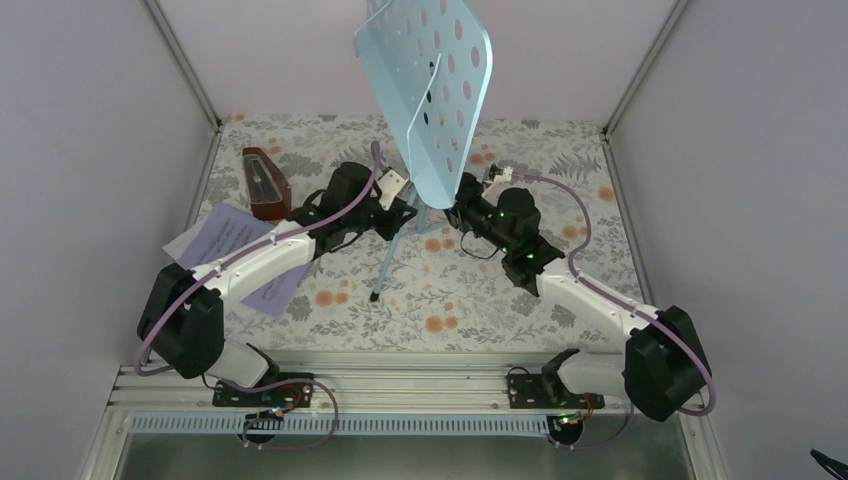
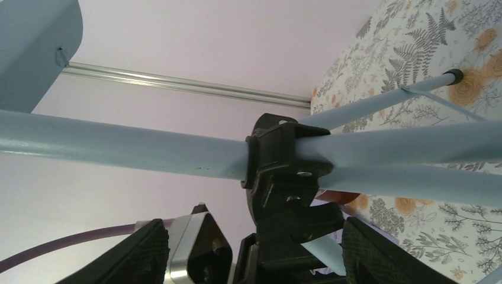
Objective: Pack up the instrument practice props
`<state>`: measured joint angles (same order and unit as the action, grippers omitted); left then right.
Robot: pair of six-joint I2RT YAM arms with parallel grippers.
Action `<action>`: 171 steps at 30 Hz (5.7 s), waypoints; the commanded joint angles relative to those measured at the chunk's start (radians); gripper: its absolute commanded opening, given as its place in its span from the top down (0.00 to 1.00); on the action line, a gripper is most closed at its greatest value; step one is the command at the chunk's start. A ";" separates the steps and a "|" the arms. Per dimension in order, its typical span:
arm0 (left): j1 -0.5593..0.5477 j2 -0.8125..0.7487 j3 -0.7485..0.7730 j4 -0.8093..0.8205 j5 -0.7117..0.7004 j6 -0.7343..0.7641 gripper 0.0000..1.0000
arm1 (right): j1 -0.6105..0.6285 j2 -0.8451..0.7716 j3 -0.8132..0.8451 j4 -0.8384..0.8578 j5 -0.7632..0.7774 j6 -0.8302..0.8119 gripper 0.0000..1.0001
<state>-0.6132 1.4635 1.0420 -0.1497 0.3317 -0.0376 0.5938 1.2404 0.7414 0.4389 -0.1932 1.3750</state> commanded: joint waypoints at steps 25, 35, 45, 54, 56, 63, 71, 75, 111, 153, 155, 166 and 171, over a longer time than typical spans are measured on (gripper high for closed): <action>-0.002 0.005 0.016 -0.027 -0.016 0.007 0.98 | -0.005 0.056 0.044 0.039 0.014 -0.004 0.70; -0.002 0.002 0.015 -0.027 -0.017 0.006 0.98 | -0.004 0.049 0.035 0.030 0.032 -0.013 0.93; -0.002 -0.015 0.010 -0.020 -0.016 0.002 0.98 | -0.032 -0.132 0.025 -0.134 0.192 -0.356 0.27; -0.002 -0.013 0.012 -0.027 -0.030 0.009 0.98 | -0.214 0.037 0.271 -0.069 -0.398 -0.837 0.35; -0.002 -0.013 0.013 -0.027 -0.032 0.010 0.98 | -0.218 0.098 0.348 -0.086 -0.534 -0.922 0.35; -0.002 -0.013 0.013 -0.030 -0.032 0.011 0.98 | -0.217 0.269 0.550 -0.217 -0.771 -1.117 0.42; -0.002 -0.013 0.015 -0.029 -0.032 0.011 0.98 | -0.218 0.311 0.621 -0.210 -0.785 -1.147 0.58; -0.002 -0.010 0.015 -0.030 -0.033 0.011 0.98 | -0.217 0.329 0.653 -0.209 -0.796 -1.153 0.64; -0.004 -0.155 0.047 0.235 -0.029 -0.182 0.98 | -0.184 0.215 0.462 -0.187 -0.835 -1.184 0.96; -0.051 -0.175 -0.014 0.304 0.060 -0.250 0.97 | -0.133 0.104 0.218 0.074 -0.684 -0.966 0.96; -0.051 -0.179 -0.050 0.305 0.066 -0.238 0.96 | -0.132 0.094 0.215 0.072 -0.669 -0.967 0.96; -0.051 -0.191 -0.153 0.317 0.039 -0.185 0.60 | -0.134 0.077 0.197 0.073 -0.633 -0.969 0.96; -0.051 -0.181 -0.154 0.318 0.020 -0.165 0.42 | -0.135 0.078 0.198 0.080 -0.635 -0.967 0.96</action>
<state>-0.6636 1.2892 0.8948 0.1081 0.3801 -0.2214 0.4263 1.3380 0.9501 0.5224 -0.7517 0.3622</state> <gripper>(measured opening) 0.530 0.116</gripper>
